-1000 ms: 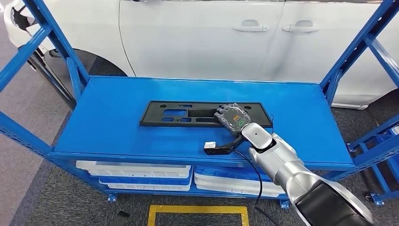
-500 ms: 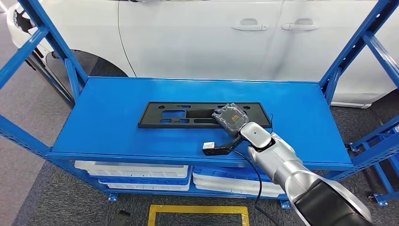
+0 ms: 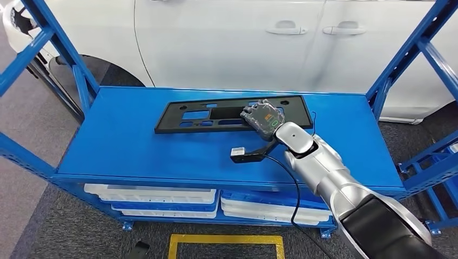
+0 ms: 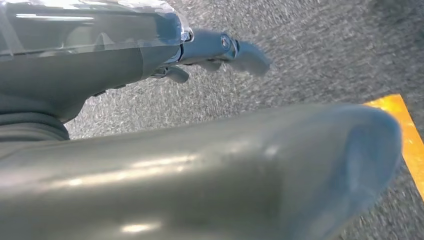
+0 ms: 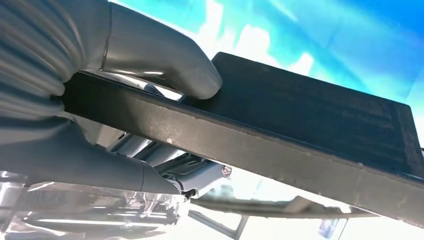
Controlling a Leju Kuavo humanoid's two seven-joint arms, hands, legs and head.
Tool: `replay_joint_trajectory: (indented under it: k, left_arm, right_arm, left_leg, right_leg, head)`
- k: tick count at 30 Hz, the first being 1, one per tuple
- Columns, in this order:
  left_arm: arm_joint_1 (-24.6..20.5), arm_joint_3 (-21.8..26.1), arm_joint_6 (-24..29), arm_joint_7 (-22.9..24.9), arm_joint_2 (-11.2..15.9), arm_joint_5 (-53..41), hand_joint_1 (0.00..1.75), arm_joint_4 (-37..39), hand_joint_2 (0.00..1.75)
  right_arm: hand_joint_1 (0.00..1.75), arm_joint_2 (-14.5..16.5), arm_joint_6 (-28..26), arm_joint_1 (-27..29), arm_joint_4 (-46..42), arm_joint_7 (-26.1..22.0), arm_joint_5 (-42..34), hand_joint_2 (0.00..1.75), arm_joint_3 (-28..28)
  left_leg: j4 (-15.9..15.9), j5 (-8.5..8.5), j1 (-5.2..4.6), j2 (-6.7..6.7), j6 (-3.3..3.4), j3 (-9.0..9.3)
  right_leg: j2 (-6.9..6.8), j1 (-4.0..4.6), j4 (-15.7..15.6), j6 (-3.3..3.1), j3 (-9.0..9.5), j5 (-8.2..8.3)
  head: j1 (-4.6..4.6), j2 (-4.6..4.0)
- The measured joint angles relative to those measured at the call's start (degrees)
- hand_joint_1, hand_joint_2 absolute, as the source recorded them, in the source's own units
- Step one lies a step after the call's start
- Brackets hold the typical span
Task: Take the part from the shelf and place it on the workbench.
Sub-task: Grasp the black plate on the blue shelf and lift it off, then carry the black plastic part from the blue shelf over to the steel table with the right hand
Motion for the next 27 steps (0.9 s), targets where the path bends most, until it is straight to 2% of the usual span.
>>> replay_joint_trajectory:
  k: [2, 5, 6, 7, 8, 10, 11, 12, 15, 17, 18, 20, 21, 22, 23, 24, 26, 27]
  left_arm:
    - [-0.1, 0.0, 0.0, 0.0, 0.0, 0.0, 0.0, 0.0, 0.0]
    - [-0.2, -0.1, 0.1, -0.1, 0.0, 0.1, 0.0, 0.0, 0.0]
    - [-0.2, -0.1, 0.1, -0.1, 0.0, 0.1, 0.0, 0.0, 0.0]
    - [-0.2, -0.1, 0.2, -0.1, 0.0, 0.1, 0.0, 0.0, 0.0]
    - [-0.2, -0.1, 0.2, -0.1, -0.1, 0.2, 0.0, 0.0, 0.0]
    - [-0.2, -0.1, 0.3, -0.1, -0.1, 0.2, 0.0, 0.0, 0.0]
    - [-0.3, -0.1, 0.3, -0.1, -0.1, 0.3, 0.0, 0.0, 0.0]
    - [-0.3, -0.1, 0.3, -0.1, -0.1, 0.3, 0.0, 0.0, 0.0]
    - [-0.2, -0.1, 0.3, -0.1, -0.1, 0.4, 0.0, 0.0, 0.0]
    - [-0.2, -0.1, 0.3, -0.1, -0.1, 0.4, 0.0, 0.0, 0.0]
    - [-0.3, -0.2, 0.3, -0.1, -0.1, 0.4, 0.0, 0.0, 0.0]
    - [-0.3, -0.2, 0.3, -0.1, -0.1, 0.4, 0.0, 0.0, 0.0]
    - [-0.3, -0.2, 0.3, -0.1, -0.1, 0.4, 0.0, 0.0, 0.0]
    - [-0.3, -0.2, 0.3, -0.1, -0.1, 0.4, 0.0, 0.0, 0.0]
    - [-0.3, -0.2, 0.3, -0.1, -0.1, 0.4, 0.0, 0.0, 0.0]
    - [-0.3, -0.2, 0.3, -0.1, -0.1, 0.4, 0.0, 0.0, 0.0]
    - [-0.4, -0.2, 0.3, 0.0, 0.0, 0.4, 0.0, 0.0, 0.0]
    - [-0.5, -0.2, 0.3, 0.0, 0.0, 0.4, 0.0, 0.0, 0.0]
  right_arm:
    - [1.75, -0.2, 1.1, -1.5, -1.3, 0.2, 0.4, 1.75, 0.0]
    - [1.75, -0.4, 3.0, -3.9, -3.1, 0.2, 1.0, 1.75, 0.2]
    - [1.75, -0.4, 3.7, -4.5, -3.7, 0.2, 1.1, 1.75, 0.3]
    - [1.75, -0.4, 4.3, -5.1, -4.2, 0.2, 1.2, 1.75, 0.3]
    - [1.75, -0.5, 4.9, -5.8, -4.8, 0.2, 1.2, 1.75, 0.4]
    - [1.75, -0.6, 6.0, -7.6, -6.2, 0.2, 0.8, 1.75, 0.4]
    - [1.75, -0.7, 6.6, -8.6, -7.0, 0.1, 0.2, 1.75, 0.4]
    - [1.75, -0.9, 7.3, -9.4, -7.8, -0.2, -0.9, 1.75, 0.4]
    - [1.75, -1.6, 11.0, -10.7, -11.1, -2.7, -7.7, 1.75, -0.2]
    - [1.75, -2.3, 13.9, -11.0, -13.7, -4.4, -13.9, 1.75, -1.1]
    - [1.75, -2.6, 15.4, -11.2, -15.0, -5.3, -17.3, 1.75, -1.7]
    - [1.75, -3.2, 18.4, -11.4, -17.4, -7.2, -24.7, 1.75, -3.1]
    - [1.75, -3.5, 19.6, -11.4, -18.3, -8.1, -27.8, 1.75, -3.6]
    - [1.75, -3.7, 20.7, -11.4, -19.2, -8.9, -30.7, 1.75, -4.2]
    - [1.75, -4.0, 21.7, -11.4, -20.0, -9.4, -33.2, 1.75, -4.7]
    - [1.75, -4.2, 22.7, -11.4, -21.0, -10.0, -35.6, 1.75, -5.2]
    - [1.75, -4.7, 25.2, -11.3, -23.0, -10.9, -40.9, 1.75, -6.6]
    - [1.75, -4.9, 26.7, -11.3, -23.9, -11.2, -44.0, 1.75, -7.4]
  left_leg:
    - [-0.5, 0.39, 0.27, 0.04, 0.62, 0.07]
    - [-0.6, 0.51, 0.32, 0.11, 0.9, 0.03]
    - [-0.6, 0.47, 0.33, 0.11, 0.91, 0.06]
    - [-0.5, 0.42, 0.35, 0.07, 0.88, 0.1]
    - [-0.4, 0.32, 0.36, 0.0, 0.82, 0.15]
    - [-0.1, 0.0, 0.31, -0.12, 0.5, 0.15]
    - [0.1, -0.14, 0.22, -0.14, 0.28, 0.03]
    - [0.3, -0.22, 0.13, -0.13, 0.02, -0.11]
    - [0.2, -0.29, 0.07, -0.12, -0.84, -0.33]
    - [2.1, -1.82, 0.16, -0.04, -1.43, -1.06]
    - [4.8, -3.42, 0.21, 0.02, -1.67, -2.19]
    - [12.5, -6.96, 0.29, 0.06, -2.01, -5.55]
    - [15.6, -8.02, 0.31, 0.06, -2.09, -6.99]
    - [17.4, -8.23, 0.31, 0.07, -2.11, -7.9]
    - [17.2, -7.43, 0.31, 0.07, -2.05, -7.94]
    - [15.3, -5.83, 0.31, 0.07, -1.91, -7.19]
    - [7.9, -1.54, 0.21, 0.05, -1.31, -3.91]
    - [4.3, -0.16, 0.07, 0.03, -0.97, -2.27]
  right_leg:
    - [-0.04, -0.11, 2.5, 0.54, -1.13, -1.89]
    - [-0.11, -0.38, 13.8, 1.09, -6.24, -7.12]
    - [-0.12, -0.44, 16.5, 1.21, -7.52, -7.69]
    - [-0.13, -0.52, 16.7, 1.26, -7.74, -6.98]
    - [-0.14, -0.62, 14.7, 1.24, -6.9, -5.24]
    - [-0.23, -0.72, 6.7, 0.99, -3.4, -1.01]
    - [-0.23, -0.64, 3.3, 0.78, -2.01, 0.16]
    - [-0.22, -0.51, 1.2, 0.56, -1.21, 0.61]
    - [-0.17, -0.32, 0.3, -0.3, -1.01, 0.4]
    - [-0.24, -0.59, -0.1, -1.0, -0.76, 0.58]
    - [-0.24, -0.68, -0.2, -1.26, -0.65, 0.63]
    - [-0.2, -0.62, -0.3, -1.55, -0.57, 0.56]
    - [-0.19, -0.57, -0.2, -1.61, -0.53, 0.52]
    - [-0.17, -0.52, -0.2, -1.64, -0.48, 0.47]
    - [-0.14, -0.48, -0.1, -1.65, -0.42, 0.41]
    - [-0.1, -0.43, -0.1, -1.63, -0.31, 0.32]
    - [-0.02, -0.32, -0.1, -1.45, 0.0, 0.07]
    - [0.04, -0.22, 0.0, -1.26, 0.03, 0.0]
  head:
    - [0.0, -0.01]
    - [0.01, -0.01]
    - [0.01, -0.01]
    - [0.01, 0.0]
    - [0.01, 0.01]
    - [0.01, 0.01]
    - [0.0, 0.01]
    - [0.0, 0.0]
    - [0.0, 0.01]
    - [-0.01, 0.01]
    - [-0.01, 0.0]
    - [-0.01, -0.01]
    - [-0.01, 0.0]
    - [-0.01, 0.0]
    - [-0.01, 0.01]
    - [-0.01, 0.01]
    - [-0.01, 0.0]
    - [0.0, -0.01]
